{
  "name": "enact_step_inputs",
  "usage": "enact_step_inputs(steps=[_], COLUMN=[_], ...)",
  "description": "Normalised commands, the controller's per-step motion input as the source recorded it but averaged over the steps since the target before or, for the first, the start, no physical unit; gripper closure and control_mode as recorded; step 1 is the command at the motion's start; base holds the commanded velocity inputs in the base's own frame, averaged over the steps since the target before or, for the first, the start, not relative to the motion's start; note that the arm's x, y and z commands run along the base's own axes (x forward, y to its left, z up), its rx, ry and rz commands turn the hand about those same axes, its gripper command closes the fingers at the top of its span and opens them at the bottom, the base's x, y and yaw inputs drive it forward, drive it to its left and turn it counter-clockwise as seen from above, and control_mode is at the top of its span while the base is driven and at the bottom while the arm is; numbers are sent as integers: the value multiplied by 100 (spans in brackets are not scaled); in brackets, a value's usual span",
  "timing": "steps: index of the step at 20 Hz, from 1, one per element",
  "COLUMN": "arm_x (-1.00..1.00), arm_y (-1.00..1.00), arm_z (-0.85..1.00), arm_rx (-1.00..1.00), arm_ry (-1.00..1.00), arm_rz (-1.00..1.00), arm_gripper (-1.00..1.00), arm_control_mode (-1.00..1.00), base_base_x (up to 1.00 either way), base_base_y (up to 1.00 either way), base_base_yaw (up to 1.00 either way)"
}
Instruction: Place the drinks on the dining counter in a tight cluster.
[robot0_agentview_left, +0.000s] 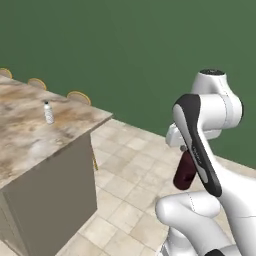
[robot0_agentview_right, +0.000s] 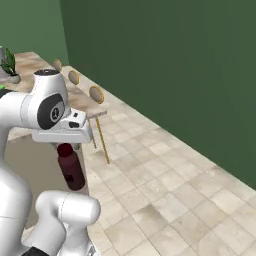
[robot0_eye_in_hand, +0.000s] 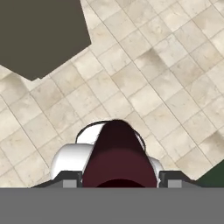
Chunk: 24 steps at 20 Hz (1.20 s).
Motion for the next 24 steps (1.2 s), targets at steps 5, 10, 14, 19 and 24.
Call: enact_step_inputs(steps=[5, 10, 14, 19, 24], arm_x=[0, 0, 0, 0, 0], arm_y=[0, 0, 0, 0, 0], arm_z=[0, 0, 0, 0, 0], arm_rx=[0, 0, 0, 0, 0], arm_ry=[0, 0, 0, 0, 0], arm_rz=[0, 0, 0, 0, 0], arm_gripper=[100, 100, 100, 100, 100], arm_control_mode=[100, 100, 100, 100, 100], base_base_x=[100, 100, 100, 94, 69], base_base_y=[-59, -41, -9, 0, 8], base_base_yaw=[41, 44, 36, 24, 4])
